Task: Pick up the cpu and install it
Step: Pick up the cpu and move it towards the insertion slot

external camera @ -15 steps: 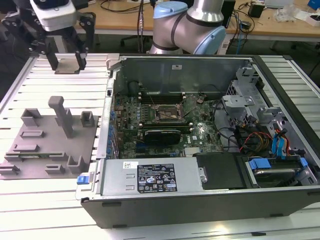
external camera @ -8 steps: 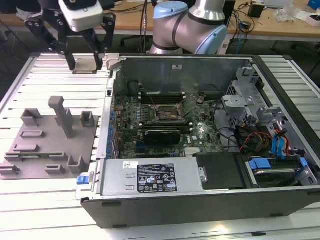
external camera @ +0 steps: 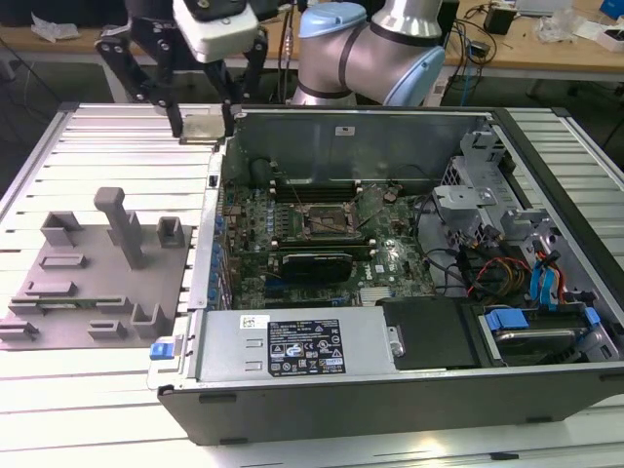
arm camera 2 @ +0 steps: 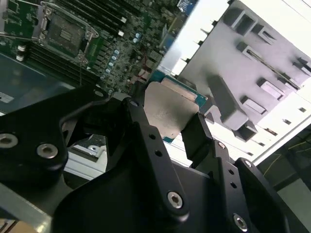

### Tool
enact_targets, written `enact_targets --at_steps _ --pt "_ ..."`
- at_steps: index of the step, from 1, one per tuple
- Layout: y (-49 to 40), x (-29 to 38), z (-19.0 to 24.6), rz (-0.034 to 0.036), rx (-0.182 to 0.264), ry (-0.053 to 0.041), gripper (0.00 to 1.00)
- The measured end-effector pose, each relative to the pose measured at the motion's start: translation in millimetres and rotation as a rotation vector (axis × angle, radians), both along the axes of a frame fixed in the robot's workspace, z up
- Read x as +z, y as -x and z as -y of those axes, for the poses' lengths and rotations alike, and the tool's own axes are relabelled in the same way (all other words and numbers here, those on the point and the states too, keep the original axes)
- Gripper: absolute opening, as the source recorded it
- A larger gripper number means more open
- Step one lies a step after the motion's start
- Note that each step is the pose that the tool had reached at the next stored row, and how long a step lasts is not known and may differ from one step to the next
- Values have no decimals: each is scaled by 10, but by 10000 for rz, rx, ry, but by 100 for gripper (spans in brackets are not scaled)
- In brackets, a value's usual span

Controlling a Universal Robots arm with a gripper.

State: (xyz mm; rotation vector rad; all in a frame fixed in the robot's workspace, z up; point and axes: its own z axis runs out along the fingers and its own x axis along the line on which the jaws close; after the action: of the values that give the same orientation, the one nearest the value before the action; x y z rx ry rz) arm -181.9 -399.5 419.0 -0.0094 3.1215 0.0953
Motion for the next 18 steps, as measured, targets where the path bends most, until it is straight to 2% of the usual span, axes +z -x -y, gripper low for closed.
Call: enact_targets --at_steps 6,14,16,18 --pt "-434 0 0 0 0 0 55" --pt "-809 -1 0 -2 0 2 55" --pt "-952 -3 0 -3 1 0 55" --pt "-1053 -3 0 -6 1 0 55"
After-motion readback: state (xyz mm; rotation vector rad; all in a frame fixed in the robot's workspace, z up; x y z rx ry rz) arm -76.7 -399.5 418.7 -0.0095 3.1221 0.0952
